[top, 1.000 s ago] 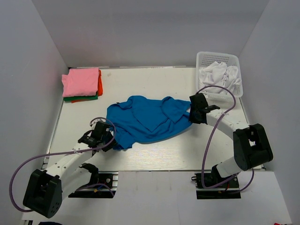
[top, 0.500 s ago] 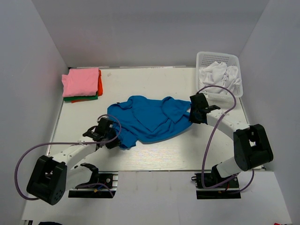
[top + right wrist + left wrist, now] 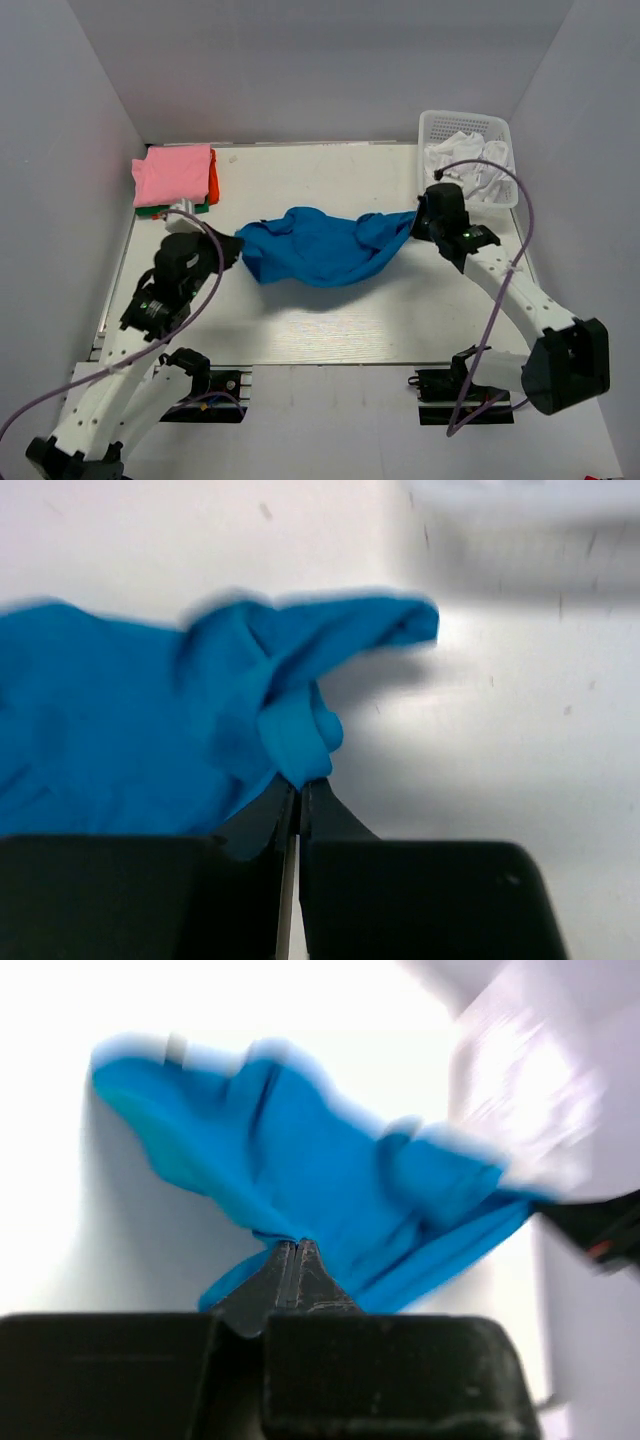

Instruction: Fold and stack the t-shirts

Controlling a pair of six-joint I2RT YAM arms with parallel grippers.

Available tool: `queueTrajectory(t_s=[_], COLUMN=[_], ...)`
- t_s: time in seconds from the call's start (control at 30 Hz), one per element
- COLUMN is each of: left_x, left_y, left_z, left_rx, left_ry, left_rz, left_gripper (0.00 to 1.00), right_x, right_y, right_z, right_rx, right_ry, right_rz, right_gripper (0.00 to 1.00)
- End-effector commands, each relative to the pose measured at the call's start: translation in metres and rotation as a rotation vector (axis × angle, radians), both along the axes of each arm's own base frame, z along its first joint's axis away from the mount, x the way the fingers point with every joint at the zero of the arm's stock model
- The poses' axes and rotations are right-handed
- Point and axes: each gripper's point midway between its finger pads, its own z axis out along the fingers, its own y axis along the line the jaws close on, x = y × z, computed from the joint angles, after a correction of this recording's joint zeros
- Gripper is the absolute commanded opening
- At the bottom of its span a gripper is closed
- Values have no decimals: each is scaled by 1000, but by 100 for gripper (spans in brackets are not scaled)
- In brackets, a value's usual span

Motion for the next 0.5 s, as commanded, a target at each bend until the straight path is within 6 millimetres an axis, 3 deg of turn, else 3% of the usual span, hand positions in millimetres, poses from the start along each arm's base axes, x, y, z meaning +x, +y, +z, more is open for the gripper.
queueTrajectory(t_s=[0.0, 0.03, 0.1, 0.17, 0.2, 0.23, 0.37, 0.43, 0.47], left_x=[9, 7, 5, 1, -2, -9, -23, -29, -25], left_y=[22, 28, 43, 57, 63, 76, 100, 105, 104], left_z=[86, 114, 146, 187, 199, 224, 273, 290, 287], left_rx=[-12, -23, -13, -27, -6, -26, 5, 20, 35], left_ry=[-268, -328, -415, -513, -546, -592, -683, -714, -706], left_rz=[99, 123, 189, 249, 267, 327, 415, 429, 426], left_gripper=[0, 0, 0, 0, 0, 0, 0, 0, 0], right_x=[27, 25, 23, 15, 13, 8, -12, -13, -13], right_y=[5, -1, -5, -11, -15, -17, -31, -34, -36], right_z=[105, 145, 171, 216, 233, 247, 308, 300, 301], right_rx=[89, 111, 117, 125, 127, 128, 115, 80, 73], right_ry=[-294, -387, -452, -557, -590, -621, -731, -687, -678], right_rz=[-6, -33, -38, -44, -51, -48, -58, -62, -69], right_gripper=[0, 0, 0, 0, 0, 0, 0, 0, 0])
